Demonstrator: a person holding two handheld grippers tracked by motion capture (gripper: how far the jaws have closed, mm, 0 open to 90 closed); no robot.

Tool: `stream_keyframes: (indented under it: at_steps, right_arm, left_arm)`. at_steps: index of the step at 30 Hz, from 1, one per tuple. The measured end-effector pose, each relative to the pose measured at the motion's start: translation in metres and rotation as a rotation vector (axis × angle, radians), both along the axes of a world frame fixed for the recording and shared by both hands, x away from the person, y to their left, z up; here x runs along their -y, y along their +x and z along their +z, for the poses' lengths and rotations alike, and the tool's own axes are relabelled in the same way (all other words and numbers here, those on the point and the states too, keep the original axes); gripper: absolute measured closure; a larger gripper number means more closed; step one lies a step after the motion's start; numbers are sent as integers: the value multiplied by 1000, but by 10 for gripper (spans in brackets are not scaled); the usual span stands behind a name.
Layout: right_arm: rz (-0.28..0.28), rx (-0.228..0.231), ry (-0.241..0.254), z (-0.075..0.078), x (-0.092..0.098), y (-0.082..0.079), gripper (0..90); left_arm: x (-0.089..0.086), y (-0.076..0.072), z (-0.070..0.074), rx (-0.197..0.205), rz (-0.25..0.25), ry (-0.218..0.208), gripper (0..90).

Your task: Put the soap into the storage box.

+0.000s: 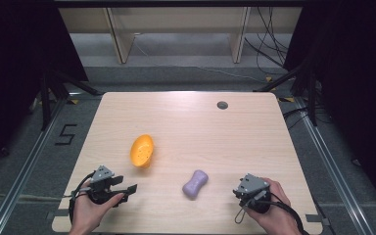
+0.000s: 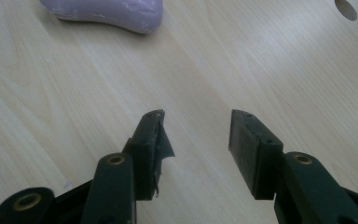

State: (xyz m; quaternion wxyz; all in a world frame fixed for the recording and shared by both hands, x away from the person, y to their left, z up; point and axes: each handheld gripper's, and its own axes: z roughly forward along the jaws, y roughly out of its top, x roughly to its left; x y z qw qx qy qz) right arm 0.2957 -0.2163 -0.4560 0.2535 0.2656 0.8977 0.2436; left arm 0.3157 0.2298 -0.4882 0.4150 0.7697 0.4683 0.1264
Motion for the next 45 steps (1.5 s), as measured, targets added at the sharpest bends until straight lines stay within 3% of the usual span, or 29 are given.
stream_keyframes:
  at_steps: [1, 2, 6, 7, 8, 17, 19, 20, 21, 22, 31, 32, 37, 39, 42, 45]
  right_arm:
    - [0, 0, 0, 0, 0, 0, 555]
    - [-1, -1, -2, 0, 0, 0, 553]
    - [0, -3, -4, 0, 0, 0, 550]
    - [-1, -1, -6, 0, 0, 0, 549]
    - [0, -3, -4, 0, 0, 0, 548]
    - [-12, -2, -5, 0, 1, 1, 544]
    - [-19, -5, 0, -1, 1, 0, 542]
    - [-29, -11, 3, -1, 1, 0, 541]
    - [-22, -7, -1, -1, 2, 0, 540]
    - [-48, -19, 10, -1, 1, -1, 540]
    - [-44, -30, 4, -1, 3, -2, 533]
    - [-44, -28, 3, -1, 3, -2, 533]
    - [-49, -22, -1, -2, 3, -2, 531]
    - [-19, -6, -13, -2, 4, 0, 530]
    - [-51, -25, 1, -2, 3, -2, 530]
    - [-49, -25, 3, -2, 3, -2, 528]
  left_arm:
    - [0, 0, 0, 0, 0, 0, 313]
    - [3, 0, 5, -13, -11, 28, 312]
    - [8, 1, 12, -45, -26, 41, 313]
    - [10, 2, 14, -43, -37, 53, 313]
    - [12, 3, 20, -59, -66, 92, 313]
    - [32, 13, 40, -80, -79, 121, 312]
    - [39, 16, 42, -96, -79, 125, 309]
    - [45, 18, 46, -133, -89, 145, 306]
    - [45, 18, 46, -133, -89, 145, 306]
    - [50, 22, 49, -146, -115, 172, 306]
    - [73, 34, 56, -209, -147, 219, 301]
    - [79, 38, 57, -234, -163, 235, 301]
    - [91, 44, 57, -255, -203, 264, 300]
    - [97, 47, 58, -268, -212, 271, 302]
    - [107, 54, 60, -279, -235, 283, 304]
    - [117, 58, 63, -283, -245, 295, 305]
